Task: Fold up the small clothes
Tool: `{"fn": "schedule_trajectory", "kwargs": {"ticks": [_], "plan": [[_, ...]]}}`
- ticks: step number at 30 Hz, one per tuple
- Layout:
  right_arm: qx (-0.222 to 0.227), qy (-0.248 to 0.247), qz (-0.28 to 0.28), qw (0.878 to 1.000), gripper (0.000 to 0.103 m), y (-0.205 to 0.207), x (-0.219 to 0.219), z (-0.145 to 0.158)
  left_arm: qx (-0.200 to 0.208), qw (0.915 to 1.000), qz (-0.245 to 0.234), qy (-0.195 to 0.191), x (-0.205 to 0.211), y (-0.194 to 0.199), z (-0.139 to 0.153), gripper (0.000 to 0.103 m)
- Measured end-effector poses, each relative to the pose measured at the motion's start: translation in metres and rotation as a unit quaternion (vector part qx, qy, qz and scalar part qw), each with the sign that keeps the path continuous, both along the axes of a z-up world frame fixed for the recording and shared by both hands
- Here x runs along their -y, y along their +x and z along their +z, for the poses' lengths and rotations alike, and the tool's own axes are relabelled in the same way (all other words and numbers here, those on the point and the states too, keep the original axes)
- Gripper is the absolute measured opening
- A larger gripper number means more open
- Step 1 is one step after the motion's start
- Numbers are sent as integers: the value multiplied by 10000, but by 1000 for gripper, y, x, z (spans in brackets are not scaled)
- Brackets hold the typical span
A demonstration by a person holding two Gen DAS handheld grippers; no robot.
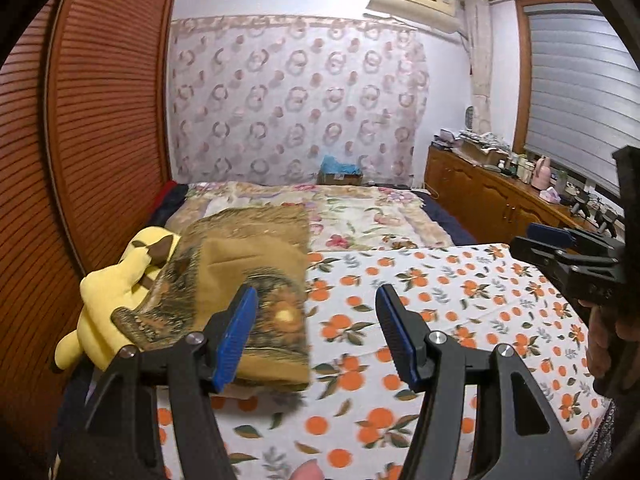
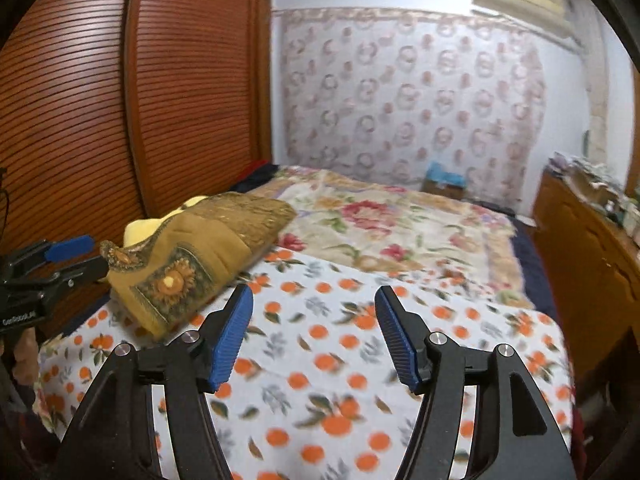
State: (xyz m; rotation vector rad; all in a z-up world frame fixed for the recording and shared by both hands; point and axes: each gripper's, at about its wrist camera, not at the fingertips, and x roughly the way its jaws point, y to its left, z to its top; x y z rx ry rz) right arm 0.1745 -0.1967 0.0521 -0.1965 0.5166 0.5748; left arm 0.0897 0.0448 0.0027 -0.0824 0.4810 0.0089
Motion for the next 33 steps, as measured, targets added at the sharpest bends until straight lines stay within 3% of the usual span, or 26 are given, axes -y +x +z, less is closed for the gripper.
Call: {"fn": "schedule_trajectory", "kwargs": {"ticks": [14,33], "plan": [[445,349,-937,9940,66,-57,80,26,86,9997,-217,75,54,-13,24,61],[544,418,-1127,9913,67,-66,96,25,116,9996,-229,117,62,-17,28,61]]}}
